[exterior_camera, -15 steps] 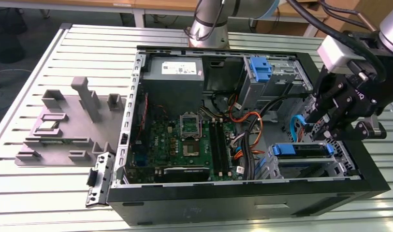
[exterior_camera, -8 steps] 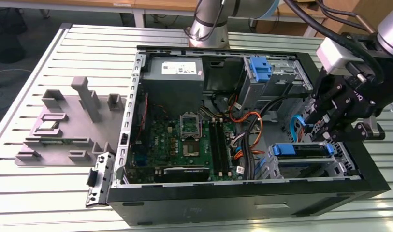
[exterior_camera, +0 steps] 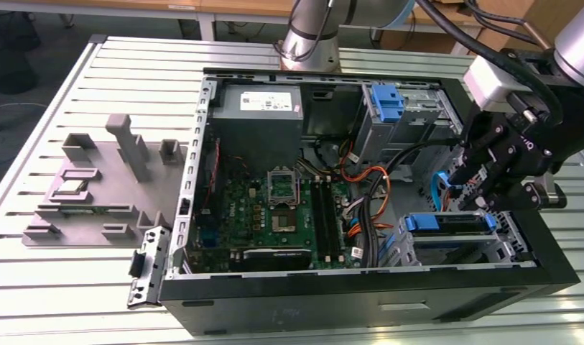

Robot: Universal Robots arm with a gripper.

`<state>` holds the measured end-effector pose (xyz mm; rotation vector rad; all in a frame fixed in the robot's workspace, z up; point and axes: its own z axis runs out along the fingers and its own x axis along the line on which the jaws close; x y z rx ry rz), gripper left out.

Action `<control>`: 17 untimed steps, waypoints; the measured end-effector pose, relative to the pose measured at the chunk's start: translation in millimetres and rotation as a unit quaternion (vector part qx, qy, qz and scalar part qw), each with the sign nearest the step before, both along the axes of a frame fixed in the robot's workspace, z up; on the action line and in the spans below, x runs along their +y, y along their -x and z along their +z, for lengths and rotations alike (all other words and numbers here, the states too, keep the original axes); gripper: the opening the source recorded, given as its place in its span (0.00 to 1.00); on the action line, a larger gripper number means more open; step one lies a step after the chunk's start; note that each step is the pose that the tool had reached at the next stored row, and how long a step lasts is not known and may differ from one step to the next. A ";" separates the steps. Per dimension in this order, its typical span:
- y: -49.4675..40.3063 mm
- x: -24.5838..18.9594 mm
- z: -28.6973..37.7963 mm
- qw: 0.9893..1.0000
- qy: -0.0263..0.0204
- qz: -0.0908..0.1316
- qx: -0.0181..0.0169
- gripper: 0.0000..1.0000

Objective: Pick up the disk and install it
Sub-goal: 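Insert the first disk wire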

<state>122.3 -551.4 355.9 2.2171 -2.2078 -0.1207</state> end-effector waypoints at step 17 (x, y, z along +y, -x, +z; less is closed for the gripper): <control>1.3 -1.3 -0.8 1.000 0.000 0.000 -0.007 0.42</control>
